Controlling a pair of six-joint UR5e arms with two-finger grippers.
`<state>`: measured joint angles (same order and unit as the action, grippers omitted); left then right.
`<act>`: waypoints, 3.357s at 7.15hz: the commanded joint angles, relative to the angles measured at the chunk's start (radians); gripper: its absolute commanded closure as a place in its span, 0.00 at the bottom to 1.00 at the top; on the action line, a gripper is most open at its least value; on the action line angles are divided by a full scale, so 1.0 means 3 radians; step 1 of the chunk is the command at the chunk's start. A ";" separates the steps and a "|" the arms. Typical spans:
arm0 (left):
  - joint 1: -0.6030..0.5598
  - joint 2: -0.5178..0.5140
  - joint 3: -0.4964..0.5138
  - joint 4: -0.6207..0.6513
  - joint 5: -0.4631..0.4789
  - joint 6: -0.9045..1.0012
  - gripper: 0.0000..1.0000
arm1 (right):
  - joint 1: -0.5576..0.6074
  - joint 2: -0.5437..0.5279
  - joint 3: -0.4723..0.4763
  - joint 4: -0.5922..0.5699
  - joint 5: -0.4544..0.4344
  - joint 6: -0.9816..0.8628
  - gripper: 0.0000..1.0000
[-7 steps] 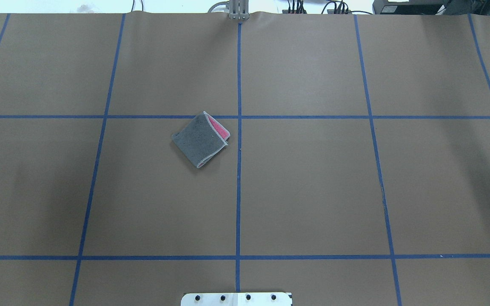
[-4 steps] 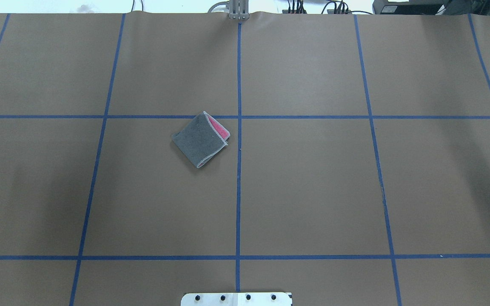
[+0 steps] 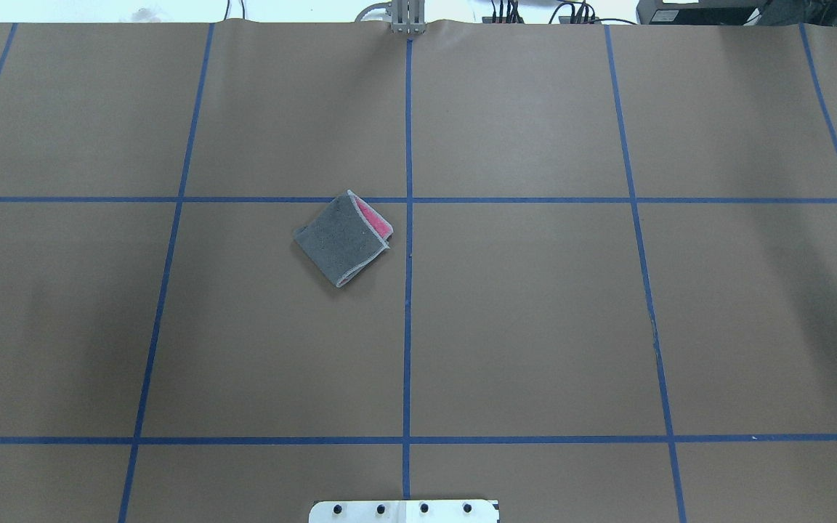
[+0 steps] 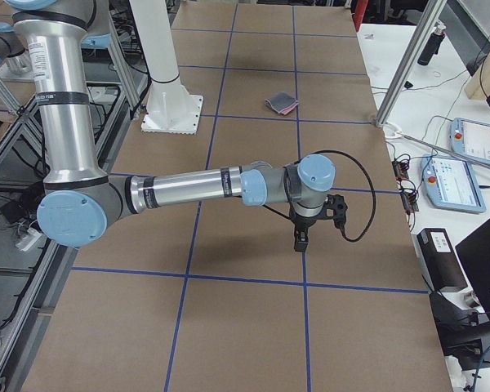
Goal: Fold towel twice with both arms
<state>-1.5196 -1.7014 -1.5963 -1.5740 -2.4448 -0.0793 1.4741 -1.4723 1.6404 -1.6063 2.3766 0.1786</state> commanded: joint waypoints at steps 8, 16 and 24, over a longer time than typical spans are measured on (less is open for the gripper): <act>-0.0033 0.0129 -0.0263 -0.0010 0.0050 -0.0002 0.00 | 0.0000 -0.0298 0.0433 0.0021 0.0080 -0.0017 0.00; -0.0027 0.0098 -0.0222 -0.0025 0.0045 -0.0002 0.00 | -0.0005 -0.0262 0.0433 0.0026 0.0075 -0.0002 0.00; -0.0017 0.0088 -0.0222 -0.0025 0.0050 0.0004 0.00 | -0.0020 -0.0272 0.0423 0.0184 -0.0001 -0.0017 0.00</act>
<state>-1.5248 -1.6761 -1.6629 -1.5817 -2.4310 -0.0783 1.4706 -1.5515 1.7691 -1.5856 2.3916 0.1728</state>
